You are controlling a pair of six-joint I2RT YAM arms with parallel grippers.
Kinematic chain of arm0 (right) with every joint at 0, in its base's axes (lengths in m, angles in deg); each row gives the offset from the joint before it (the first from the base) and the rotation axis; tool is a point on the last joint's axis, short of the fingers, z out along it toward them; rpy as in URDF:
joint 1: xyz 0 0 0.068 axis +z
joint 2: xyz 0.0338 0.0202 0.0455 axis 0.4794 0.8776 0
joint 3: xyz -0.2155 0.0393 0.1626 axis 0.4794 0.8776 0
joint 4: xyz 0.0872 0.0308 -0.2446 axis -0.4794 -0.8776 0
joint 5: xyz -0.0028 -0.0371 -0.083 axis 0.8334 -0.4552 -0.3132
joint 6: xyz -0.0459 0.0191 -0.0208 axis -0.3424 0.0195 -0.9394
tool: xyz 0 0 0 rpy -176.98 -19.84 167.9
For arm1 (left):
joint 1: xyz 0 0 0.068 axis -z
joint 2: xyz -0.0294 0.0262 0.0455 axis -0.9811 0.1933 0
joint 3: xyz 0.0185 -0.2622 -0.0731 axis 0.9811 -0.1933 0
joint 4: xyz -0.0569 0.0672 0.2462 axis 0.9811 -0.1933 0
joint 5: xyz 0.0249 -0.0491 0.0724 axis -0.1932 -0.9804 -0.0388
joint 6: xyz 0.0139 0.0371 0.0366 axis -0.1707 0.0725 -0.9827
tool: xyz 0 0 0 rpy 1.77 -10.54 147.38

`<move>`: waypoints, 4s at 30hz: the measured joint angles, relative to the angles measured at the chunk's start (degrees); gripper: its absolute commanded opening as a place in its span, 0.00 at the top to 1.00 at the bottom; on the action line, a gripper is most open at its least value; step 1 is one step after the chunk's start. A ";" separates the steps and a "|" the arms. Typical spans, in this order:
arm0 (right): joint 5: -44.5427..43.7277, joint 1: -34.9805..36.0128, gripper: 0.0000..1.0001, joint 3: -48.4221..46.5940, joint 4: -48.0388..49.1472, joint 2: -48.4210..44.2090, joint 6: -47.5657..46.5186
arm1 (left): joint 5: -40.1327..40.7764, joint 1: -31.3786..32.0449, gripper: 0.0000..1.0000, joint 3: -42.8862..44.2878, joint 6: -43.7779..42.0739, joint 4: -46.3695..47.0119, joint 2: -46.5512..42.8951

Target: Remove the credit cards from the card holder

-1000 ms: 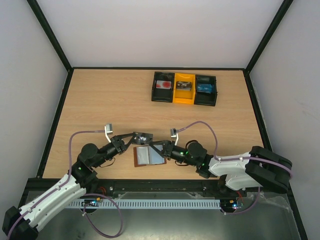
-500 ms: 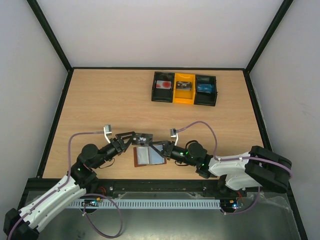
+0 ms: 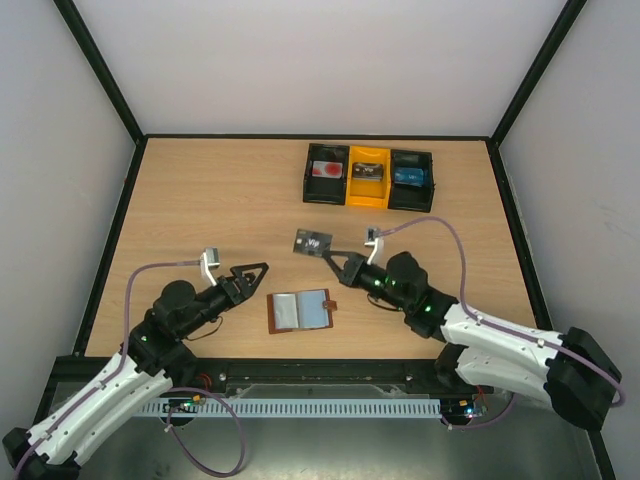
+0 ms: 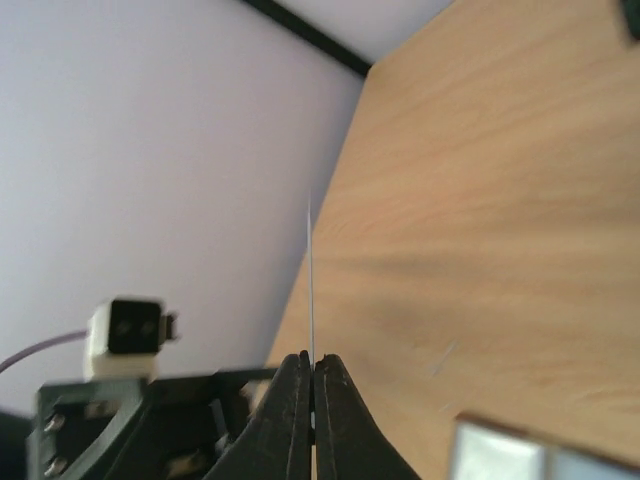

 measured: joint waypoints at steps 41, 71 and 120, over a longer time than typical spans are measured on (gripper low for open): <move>11.04 -43.01 0.98 -62.10 -37.42 56.28 -31.30 | -5.66 0.00 0.00 4.81 -14.71 -5.88 14.53; 10.03 -43.21 0.90 -81.24 -48.59 72.83 -32.52 | -4.81 0.00 0.00 5.29 -15.34 -6.71 15.65; 10.91 -33.51 0.02 -27.52 -44.57 8.28 -25.79 | 7.45 -0.11 0.00 25.38 -17.31 -21.79 20.35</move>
